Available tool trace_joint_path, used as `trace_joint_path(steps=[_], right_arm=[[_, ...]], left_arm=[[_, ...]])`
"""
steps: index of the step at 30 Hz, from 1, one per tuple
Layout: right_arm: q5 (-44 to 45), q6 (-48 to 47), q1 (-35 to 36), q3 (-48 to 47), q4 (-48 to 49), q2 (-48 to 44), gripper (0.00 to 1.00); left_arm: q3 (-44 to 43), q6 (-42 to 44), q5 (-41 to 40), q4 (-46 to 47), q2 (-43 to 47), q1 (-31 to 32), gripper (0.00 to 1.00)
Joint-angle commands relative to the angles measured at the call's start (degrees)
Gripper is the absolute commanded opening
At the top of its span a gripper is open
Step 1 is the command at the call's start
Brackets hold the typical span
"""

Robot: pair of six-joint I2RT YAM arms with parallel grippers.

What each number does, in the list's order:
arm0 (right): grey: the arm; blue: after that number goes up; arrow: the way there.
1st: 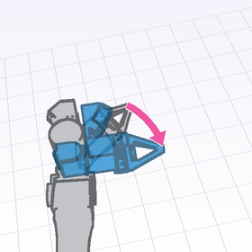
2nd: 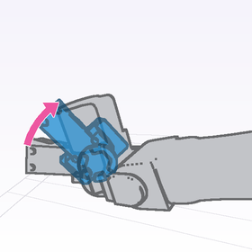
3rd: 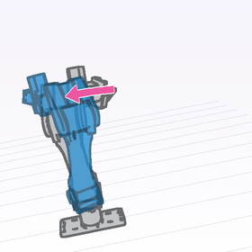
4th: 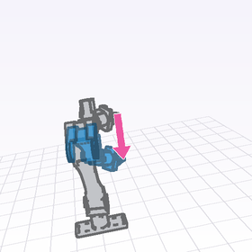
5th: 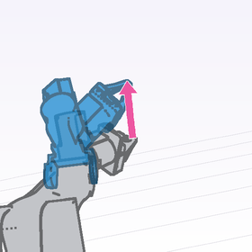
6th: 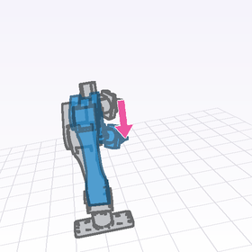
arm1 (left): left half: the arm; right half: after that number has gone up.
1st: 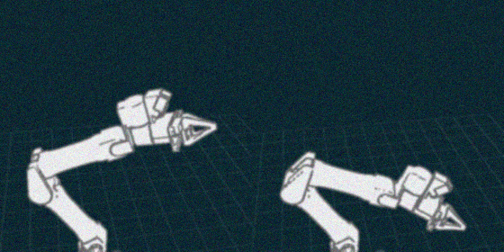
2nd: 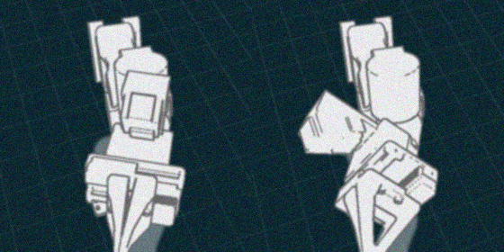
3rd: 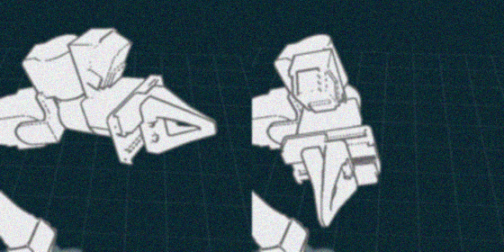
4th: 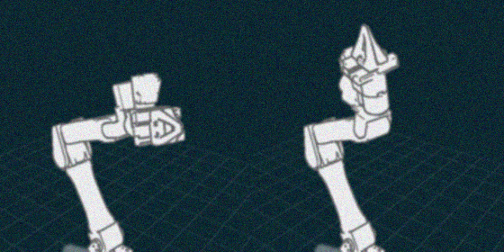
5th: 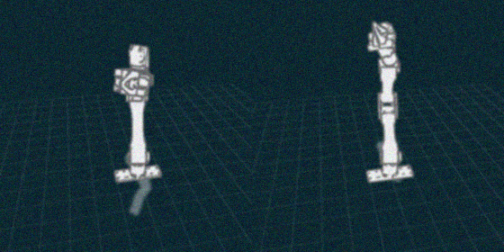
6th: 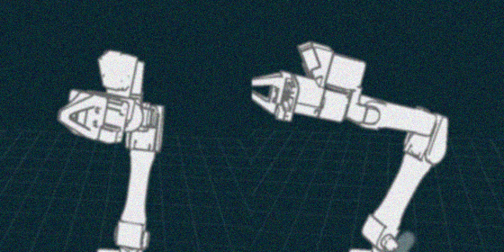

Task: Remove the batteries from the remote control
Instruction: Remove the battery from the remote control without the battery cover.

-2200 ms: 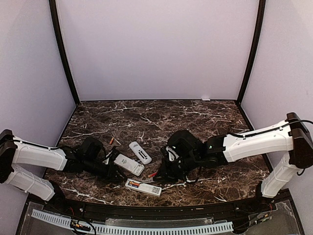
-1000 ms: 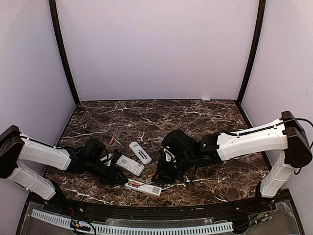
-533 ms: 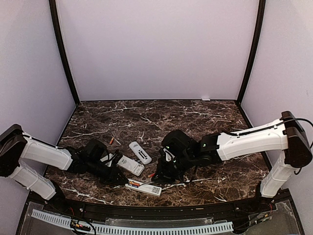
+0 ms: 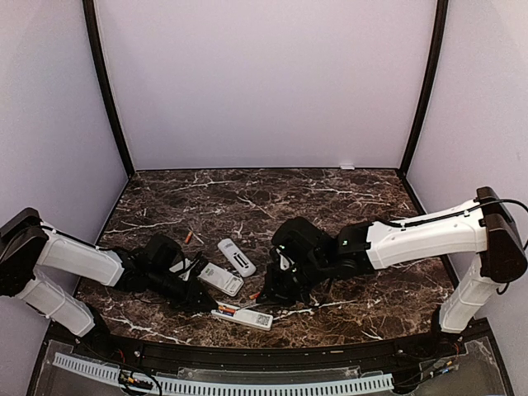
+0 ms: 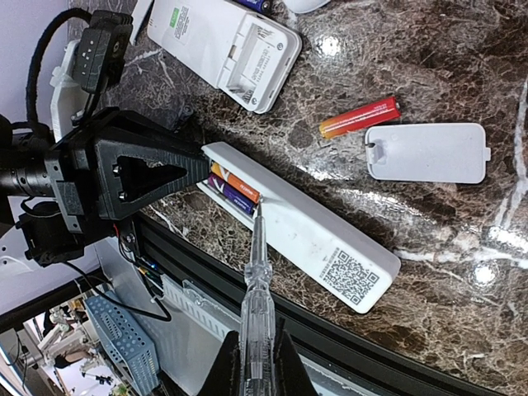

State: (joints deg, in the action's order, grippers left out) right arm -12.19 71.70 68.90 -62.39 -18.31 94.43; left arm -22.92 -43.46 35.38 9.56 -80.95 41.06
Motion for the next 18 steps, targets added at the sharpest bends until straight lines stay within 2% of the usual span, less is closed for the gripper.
trace_joint_path(steps=[1,18], right_arm=[[1.63,0.02,0.27,-1.24,-4.67,0.22,0.0],[0.17,-0.95,0.3,-1.96,-3.65,0.53,0.0]], left_arm=[[-0.11,1.01,-0.22,-1.78,-0.97,0.6,0.16],[0.02,0.91,-0.1,-2.18,-0.64,0.82,0.14]])
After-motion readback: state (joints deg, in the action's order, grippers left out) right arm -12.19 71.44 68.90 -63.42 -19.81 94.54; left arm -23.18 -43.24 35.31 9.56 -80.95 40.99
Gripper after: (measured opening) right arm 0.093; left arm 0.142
